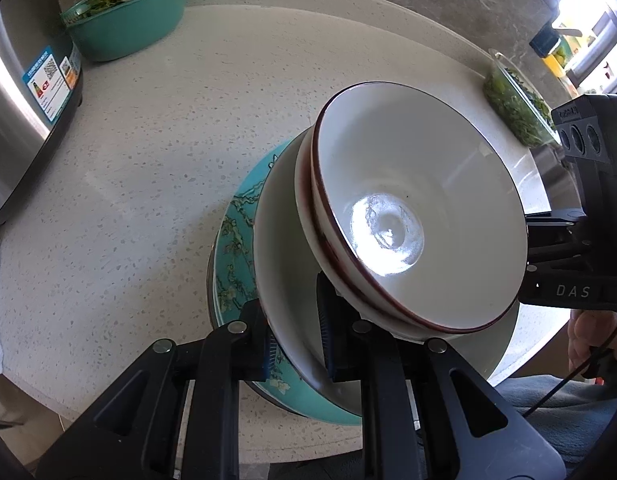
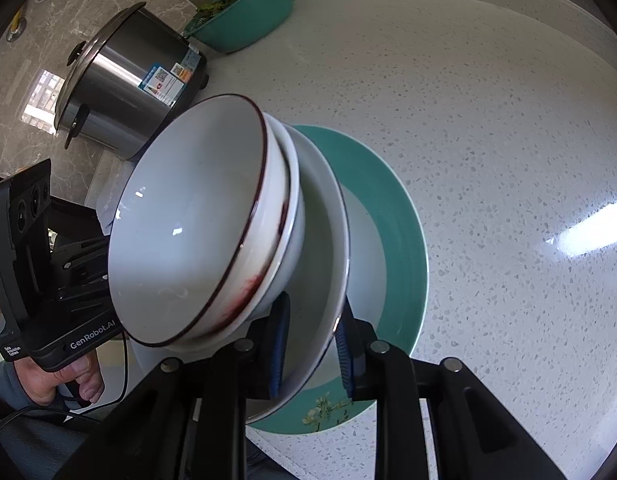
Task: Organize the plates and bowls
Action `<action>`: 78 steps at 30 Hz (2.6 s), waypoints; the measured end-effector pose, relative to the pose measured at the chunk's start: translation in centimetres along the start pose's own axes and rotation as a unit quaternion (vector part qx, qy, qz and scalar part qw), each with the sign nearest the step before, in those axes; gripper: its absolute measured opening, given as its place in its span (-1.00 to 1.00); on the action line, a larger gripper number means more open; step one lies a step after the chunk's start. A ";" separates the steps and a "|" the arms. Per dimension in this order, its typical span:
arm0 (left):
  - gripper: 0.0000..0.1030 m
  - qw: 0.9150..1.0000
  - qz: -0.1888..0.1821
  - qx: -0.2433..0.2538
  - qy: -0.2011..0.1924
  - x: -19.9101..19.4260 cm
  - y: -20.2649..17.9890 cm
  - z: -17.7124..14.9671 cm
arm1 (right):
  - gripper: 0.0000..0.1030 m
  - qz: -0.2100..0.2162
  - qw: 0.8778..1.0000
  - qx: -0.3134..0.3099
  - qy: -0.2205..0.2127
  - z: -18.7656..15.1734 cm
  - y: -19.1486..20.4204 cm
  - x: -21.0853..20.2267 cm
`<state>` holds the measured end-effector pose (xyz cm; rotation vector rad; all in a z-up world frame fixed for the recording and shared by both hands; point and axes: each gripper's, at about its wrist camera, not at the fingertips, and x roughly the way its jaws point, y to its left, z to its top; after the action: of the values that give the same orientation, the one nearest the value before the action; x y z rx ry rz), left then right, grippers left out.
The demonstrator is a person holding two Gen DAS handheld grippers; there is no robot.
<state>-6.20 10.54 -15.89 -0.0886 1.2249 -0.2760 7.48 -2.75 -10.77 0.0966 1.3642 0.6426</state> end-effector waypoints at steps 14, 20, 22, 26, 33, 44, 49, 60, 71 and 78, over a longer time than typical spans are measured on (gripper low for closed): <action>-0.72 1.000 -0.002 0.011 -0.001 1.6 -0.2 -0.5 | -0.49 -0.008 1.000 0.012 -0.018 -0.6 -0.3 0.4; -0.63 1.000 -0.006 0.012 -0.012 0.5 1.0 -1.0 | -0.25 -0.022 0.999 0.030 -0.029 -1.4 0.0 -0.1; -0.55 1.000 -0.007 0.014 -0.011 -0.4 1.5 -1.0 | -0.15 -0.020 0.998 0.037 -0.036 -1.9 0.2 -0.8; 0.01 0.999 0.013 0.021 -0.029 -3.5 2.0 -1.3 | 0.30 -0.031 0.997 0.044 -0.055 -3.1 0.7 -3.2; 0.99 0.994 0.019 -0.040 -0.103 -8.5 3.8 -0.9 | 1.00 -0.048 0.990 0.052 -0.120 -3.5 0.4 -8.7; 1.00 0.992 0.059 -0.034 -0.109 -10.4 -0.9 -1.2 | 1.00 -0.078 0.980 0.088 -0.159 -4.8 0.0 -10.4; 0.99 0.989 0.082 -0.019 -0.122 -10.9 -1.8 -0.8 | 1.00 -0.096 0.973 0.104 -0.184 -5.3 1.2 -10.9; 0.99 0.992 0.071 0.070 -0.079 -10.1 -0.8 1.5 | 1.00 -0.159 0.943 0.167 -0.241 -5.7 5.4 -11.8; 1.00 0.990 0.071 0.109 -0.061 -8.5 -1.6 2.7 | 1.00 -0.209 0.920 0.209 -0.256 -6.6 7.5 -12.3; 1.00 0.988 0.077 0.114 -0.071 -8.6 -3.1 3.3 | 1.00 -0.225 0.915 0.231 -0.245 -6.9 6.2 -12.6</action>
<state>-6.28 9.48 -6.27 0.1818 1.0453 -0.2676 -2.02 -5.66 1.31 0.2931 0.9722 -0.1053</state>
